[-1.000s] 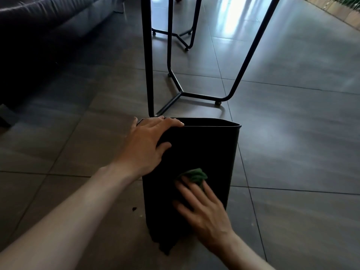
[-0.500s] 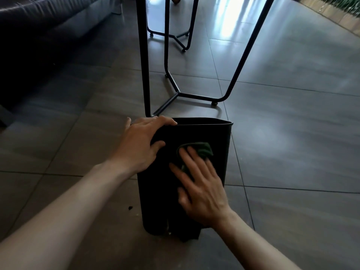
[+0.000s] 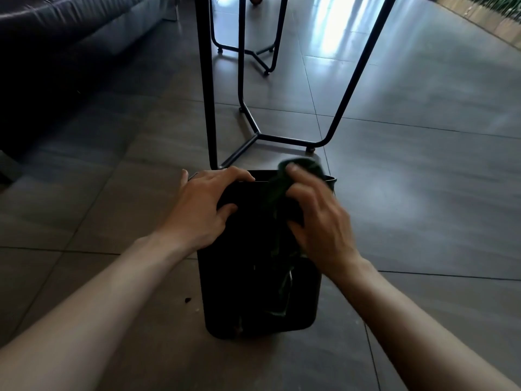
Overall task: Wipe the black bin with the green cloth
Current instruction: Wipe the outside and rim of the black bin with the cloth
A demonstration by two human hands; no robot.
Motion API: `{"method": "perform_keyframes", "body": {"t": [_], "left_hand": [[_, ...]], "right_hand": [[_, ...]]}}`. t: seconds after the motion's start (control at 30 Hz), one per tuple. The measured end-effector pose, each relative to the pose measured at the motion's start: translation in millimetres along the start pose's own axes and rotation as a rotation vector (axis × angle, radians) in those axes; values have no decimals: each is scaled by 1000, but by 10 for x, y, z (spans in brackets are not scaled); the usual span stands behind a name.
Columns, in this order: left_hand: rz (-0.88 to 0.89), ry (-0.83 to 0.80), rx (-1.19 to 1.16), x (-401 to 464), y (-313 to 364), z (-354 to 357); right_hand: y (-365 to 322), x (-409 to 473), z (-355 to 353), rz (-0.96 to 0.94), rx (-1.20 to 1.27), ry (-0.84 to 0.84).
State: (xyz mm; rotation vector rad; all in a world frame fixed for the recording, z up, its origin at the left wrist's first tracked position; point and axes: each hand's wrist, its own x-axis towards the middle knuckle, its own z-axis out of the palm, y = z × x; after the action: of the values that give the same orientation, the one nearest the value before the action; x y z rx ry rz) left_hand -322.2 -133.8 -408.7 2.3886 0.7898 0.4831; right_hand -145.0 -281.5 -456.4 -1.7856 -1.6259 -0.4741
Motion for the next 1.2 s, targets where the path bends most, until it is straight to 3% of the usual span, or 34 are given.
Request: {"method": "perform_keyframes", "body": {"t": [0.07, 0.13, 0.33, 0.4, 0.5, 0.57, 0.73, 0.83, 1.13, 1.2], "left_hand": [[5, 3, 4, -5, -2, -4], [3, 7, -1, -6, -2, -4], [-15, 7, 3, 39, 8, 6], [-7, 8, 7, 45, 10, 5], [-3, 10, 10, 39, -3, 0], [-9, 6, 16, 30, -13, -4], [-24, 6, -3, 7, -12, -7], [-33, 12, 1, 12, -6, -18], [-33, 24, 8, 14, 4, 19], [-24, 24, 4, 2, -2, 22]], "right_hand": [[-55, 128, 21, 155, -3, 120], [-161, 25, 140, 157, -48, 123], [-370, -801, 367, -67, -235, -358], [-377, -952, 365, -158, -322, -442], [-290, -925, 311, -296, -373, -357], [-189, -789, 224, -283, -372, -259], [52, -379, -14, 132, -339, -27], [-9, -253, 41, 222, -228, 33], [-414, -1024, 291, -372, -215, -355], [-304, -975, 193, -369, -210, -347]]}}
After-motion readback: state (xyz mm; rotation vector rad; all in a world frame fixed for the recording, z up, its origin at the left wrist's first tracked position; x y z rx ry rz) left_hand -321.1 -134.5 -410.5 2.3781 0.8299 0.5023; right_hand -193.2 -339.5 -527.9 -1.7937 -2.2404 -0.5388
